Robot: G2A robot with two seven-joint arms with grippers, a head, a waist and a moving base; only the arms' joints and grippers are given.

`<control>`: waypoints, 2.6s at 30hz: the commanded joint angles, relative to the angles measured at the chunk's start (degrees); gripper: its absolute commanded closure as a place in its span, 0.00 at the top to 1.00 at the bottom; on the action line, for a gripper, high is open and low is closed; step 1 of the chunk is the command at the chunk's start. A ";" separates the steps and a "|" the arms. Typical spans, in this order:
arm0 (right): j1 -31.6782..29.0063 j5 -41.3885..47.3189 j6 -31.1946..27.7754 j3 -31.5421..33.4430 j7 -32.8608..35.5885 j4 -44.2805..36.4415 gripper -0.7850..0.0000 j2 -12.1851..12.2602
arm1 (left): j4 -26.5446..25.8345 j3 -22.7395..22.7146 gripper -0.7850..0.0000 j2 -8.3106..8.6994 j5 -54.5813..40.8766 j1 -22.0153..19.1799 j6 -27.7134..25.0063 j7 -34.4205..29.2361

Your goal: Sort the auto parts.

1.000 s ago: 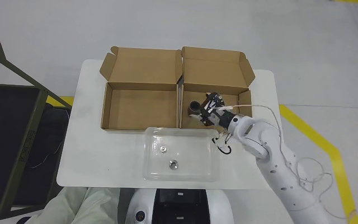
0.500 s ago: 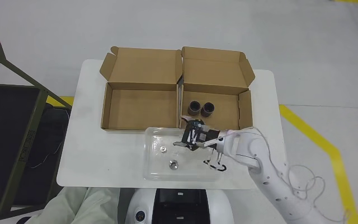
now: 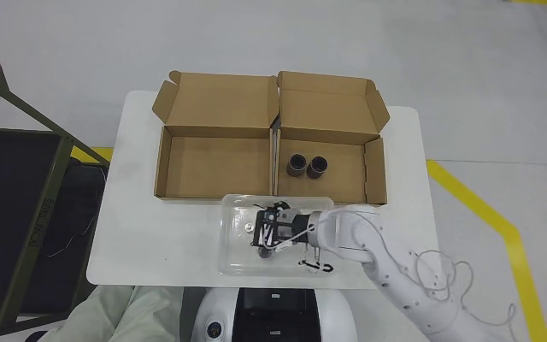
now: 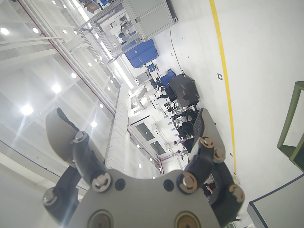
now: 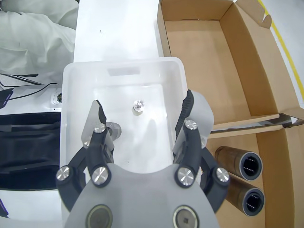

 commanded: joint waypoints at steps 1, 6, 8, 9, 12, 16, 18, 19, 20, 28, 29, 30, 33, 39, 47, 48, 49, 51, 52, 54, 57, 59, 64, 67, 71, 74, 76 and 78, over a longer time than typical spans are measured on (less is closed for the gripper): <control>0.47 -0.47 0.96 -1.25 1.21 0.59 0.79 -0.29 | 0.00 0.00 1.00 0.00 0.00 0.00 0.00 0.00; 1.45 -1.72 3.53 -3.91 3.81 2.11 0.78 -1.02 | 0.00 0.00 1.00 0.00 0.00 0.00 0.00 0.00; 2.16 -2.13 4.14 -4.91 4.56 3.16 0.77 -1.37 | 0.00 0.00 1.00 0.00 0.00 0.00 0.00 0.00; 2.49 -2.11 4.49 -5.47 4.77 3.62 0.77 -1.58 | 0.00 0.00 1.00 0.00 0.00 0.00 0.00 0.00; 3.69 -2.07 5.35 -6.89 5.37 5.30 0.76 -2.21 | 0.00 0.00 1.00 0.00 0.00 0.00 0.00 0.00; 5.44 -1.68 6.24 -8.73 5.46 7.88 0.75 -3.16 | 0.00 0.00 1.00 0.00 0.00 0.00 0.00 0.00; 6.35 -1.35 6.63 -9.58 5.59 9.36 0.74 -3.67 | 0.00 0.00 1.00 0.00 0.00 0.00 0.00 0.00; 6.83 -1.20 6.84 -10.02 5.70 10.03 0.73 -3.93 | 0.00 0.00 1.00 0.00 0.00 0.00 0.00 0.00; 7.28 -1.09 7.04 -10.42 5.85 10.59 0.73 -4.19 | 0.00 0.00 1.00 0.00 0.00 0.00 0.00 0.00; 9.88 -0.35 8.20 -12.66 6.36 14.39 0.69 -5.87 | 0.00 0.00 1.00 0.00 0.00 0.00 0.00 0.00; 10.08 -0.30 8.35 -12.86 6.46 14.81 0.67 -6.03 | 0.00 0.00 1.00 0.00 0.00 0.00 0.00 0.00; 10.27 -0.18 8.44 -13.04 6.47 15.14 0.67 -6.20 | 0.00 0.00 1.00 0.00 0.00 0.00 0.00 0.00; 10.77 -0.03 8.47 -13.59 6.62 16.12 0.62 -6.64 | 0.00 0.00 1.00 0.00 0.00 0.00 0.00 0.00; 11.59 0.28 7.62 -14.35 7.33 17.53 0.58 -7.31 | 0.00 0.00 1.00 0.00 0.00 0.00 0.00 0.00; 12.27 0.74 6.53 -14.62 8.29 18.75 0.37 -7.85 | 0.00 0.00 1.00 0.00 0.00 0.00 0.00 0.00; 12.31 0.78 6.39 -14.62 8.37 18.77 0.32 -7.90 | 0.00 0.00 1.00 0.00 0.00 0.00 0.00 0.00; 12.34 0.79 6.26 -14.61 8.51 18.81 0.24 -7.93 | 0.00 0.00 1.00 0.00 0.00 0.00 0.00 0.00; 12.39 0.75 5.91 -14.61 8.82 18.62 0.07 -7.97 | 0.00 0.00 1.00 0.00 0.00 0.00 0.00 0.00; 12.37 0.80 5.85 -14.54 8.96 18.52 0.02 -7.99 | 0.00 0.00 1.00 0.00 0.00 0.00 0.00 0.00; 12.36 0.83 5.66 -14.39 9.21 18.16 0.00 -7.99 | 0.00 0.00 1.00 0.00 0.00 0.00 0.00 0.00; 12.37 0.65 5.31 -14.05 9.53 17.22 0.00 -7.94 | 0.00 0.00 1.00 0.00 0.00 0.00 0.00 0.00; 12.25 0.60 5.05 -13.74 9.44 16.24 0.00 -7.87 | 0.00 0.00 1.00 0.00 0.00 0.00 0.00 0.00; 11.39 0.51 4.26 -12.23 8.80 13.31 0.00 -7.33 | 0.00 0.00 1.00 0.00 0.00 0.00 0.00 0.00; 10.46 0.23 3.86 -10.87 8.44 11.21 0.00 -6.78 | 0.00 0.00 1.00 0.00 0.00 0.00 0.00 0.00; 8.71 -0.72 3.97 -8.43 6.91 7.59 0.00 -5.88 | 0.00 0.00 1.00 0.00 0.00 0.00 0.00 0.00; 6.83 -1.77 3.85 -6.30 5.21 4.12 0.00 -5.04 | 0.00 0.00 1.00 0.00 0.00 0.00 0.00 0.00; 5.53 -2.36 3.56 -4.82 4.06 1.64 0.00 -4.48 | 0.00 0.00 1.00 0.00 0.00 0.00 0.00 0.00; 4.35 -2.97 3.43 -3.15 2.84 -0.66 0.00 -3.94 | 0.00 0.00 1.00 0.00 0.00 0.00 0.00 0.00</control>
